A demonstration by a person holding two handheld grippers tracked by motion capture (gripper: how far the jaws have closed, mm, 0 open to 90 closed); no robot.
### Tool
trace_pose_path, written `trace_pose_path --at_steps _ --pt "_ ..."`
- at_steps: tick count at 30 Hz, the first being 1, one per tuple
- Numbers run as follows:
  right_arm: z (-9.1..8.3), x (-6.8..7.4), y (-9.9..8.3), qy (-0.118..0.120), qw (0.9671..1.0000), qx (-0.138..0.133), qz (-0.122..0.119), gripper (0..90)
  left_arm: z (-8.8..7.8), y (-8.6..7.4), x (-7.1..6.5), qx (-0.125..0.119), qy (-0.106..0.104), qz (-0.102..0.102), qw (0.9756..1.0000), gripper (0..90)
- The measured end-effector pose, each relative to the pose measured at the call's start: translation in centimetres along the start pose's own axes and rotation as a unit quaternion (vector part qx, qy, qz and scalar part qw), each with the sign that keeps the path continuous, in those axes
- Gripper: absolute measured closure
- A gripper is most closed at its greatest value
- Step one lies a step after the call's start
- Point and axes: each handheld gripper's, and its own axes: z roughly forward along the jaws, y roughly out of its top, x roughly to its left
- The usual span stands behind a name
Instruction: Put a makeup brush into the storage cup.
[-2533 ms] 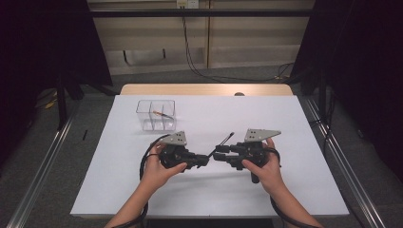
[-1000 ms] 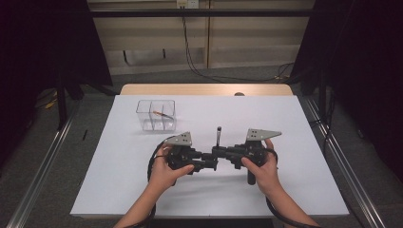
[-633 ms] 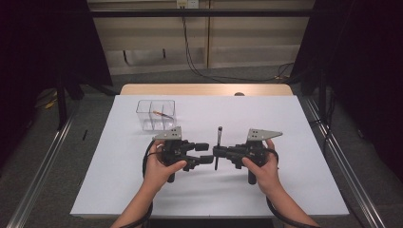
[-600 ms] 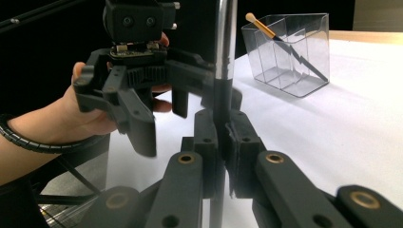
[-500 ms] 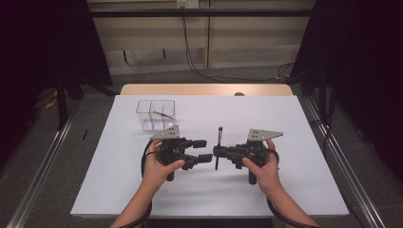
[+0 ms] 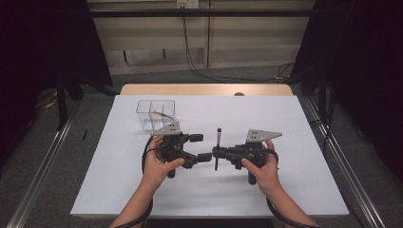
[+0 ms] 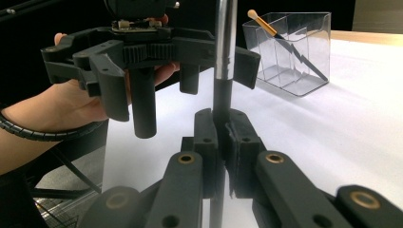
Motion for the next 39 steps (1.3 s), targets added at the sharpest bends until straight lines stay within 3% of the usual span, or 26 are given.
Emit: trace_pose_path --at_steps 16,22,31,39 --pt "0.2 0.2 0.0 -0.004 0.9999 0.004 -0.012 84.4 0.8 1.2 0.5 -0.003 0.012 -0.001 0.9999 5.5" --pt "0.2 0.2 0.0 -0.004 0.9999 0.005 -0.012 84.4 1.2 1.5 0.7 -0.003 0.006 -0.001 1.0000 7.9" --pt "0.1 0.1 0.0 -0.010 0.9998 0.009 -0.015 84.4 1.6 1.9 0.5 0.000 0.000 0.020 0.9998 22.1" --pt "0.2 0.1 0.0 -0.012 0.9998 0.008 -0.015 84.4 1.8 1.9 0.5 0.003 -0.014 0.021 0.9997 42.9"
